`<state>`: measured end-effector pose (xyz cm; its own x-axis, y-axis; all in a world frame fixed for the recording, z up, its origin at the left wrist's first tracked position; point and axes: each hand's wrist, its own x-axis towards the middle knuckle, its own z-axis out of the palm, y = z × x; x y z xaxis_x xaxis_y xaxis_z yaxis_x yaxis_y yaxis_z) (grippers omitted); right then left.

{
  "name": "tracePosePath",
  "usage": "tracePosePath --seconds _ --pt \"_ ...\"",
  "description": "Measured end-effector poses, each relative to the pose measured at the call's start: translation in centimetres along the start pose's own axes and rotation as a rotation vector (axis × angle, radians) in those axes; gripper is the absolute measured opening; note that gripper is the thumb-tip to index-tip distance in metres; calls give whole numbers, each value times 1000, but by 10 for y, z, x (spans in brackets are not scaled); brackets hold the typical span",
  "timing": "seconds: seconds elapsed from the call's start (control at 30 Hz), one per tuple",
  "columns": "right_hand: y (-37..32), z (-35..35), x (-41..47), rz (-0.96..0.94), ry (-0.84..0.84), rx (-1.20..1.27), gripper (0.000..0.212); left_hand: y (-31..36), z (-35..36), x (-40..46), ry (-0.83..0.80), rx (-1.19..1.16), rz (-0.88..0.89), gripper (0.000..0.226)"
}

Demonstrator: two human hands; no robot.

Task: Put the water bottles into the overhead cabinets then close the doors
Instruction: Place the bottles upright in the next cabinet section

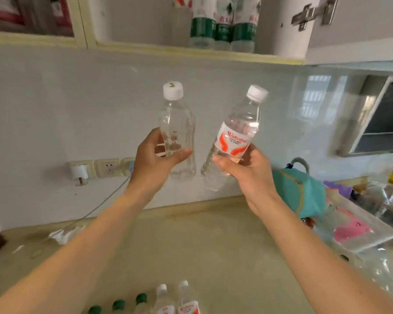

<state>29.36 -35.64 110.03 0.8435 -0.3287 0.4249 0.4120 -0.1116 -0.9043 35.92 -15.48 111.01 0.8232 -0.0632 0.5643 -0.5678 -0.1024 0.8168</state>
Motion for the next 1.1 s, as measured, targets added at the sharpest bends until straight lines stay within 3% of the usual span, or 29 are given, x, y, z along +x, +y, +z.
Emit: tracePosePath --seconds 0.33,0.5,0.73,0.93,1.1 --pt "-144 -1 64 -290 70 60 48 149 -24 65 40 -47 352 30" --pt "-191 -13 103 -382 116 -22 44 201 -27 104 70 -50 436 30" --pt "-214 -26 164 -389 193 -151 51 216 -8 171 126 -17 295 33" --pt "-207 -33 205 -356 194 -241 54 191 12 213 104 -30 116 25" --pt "-202 -29 238 -331 95 -376 55 177 26 232 66 213 151 23"
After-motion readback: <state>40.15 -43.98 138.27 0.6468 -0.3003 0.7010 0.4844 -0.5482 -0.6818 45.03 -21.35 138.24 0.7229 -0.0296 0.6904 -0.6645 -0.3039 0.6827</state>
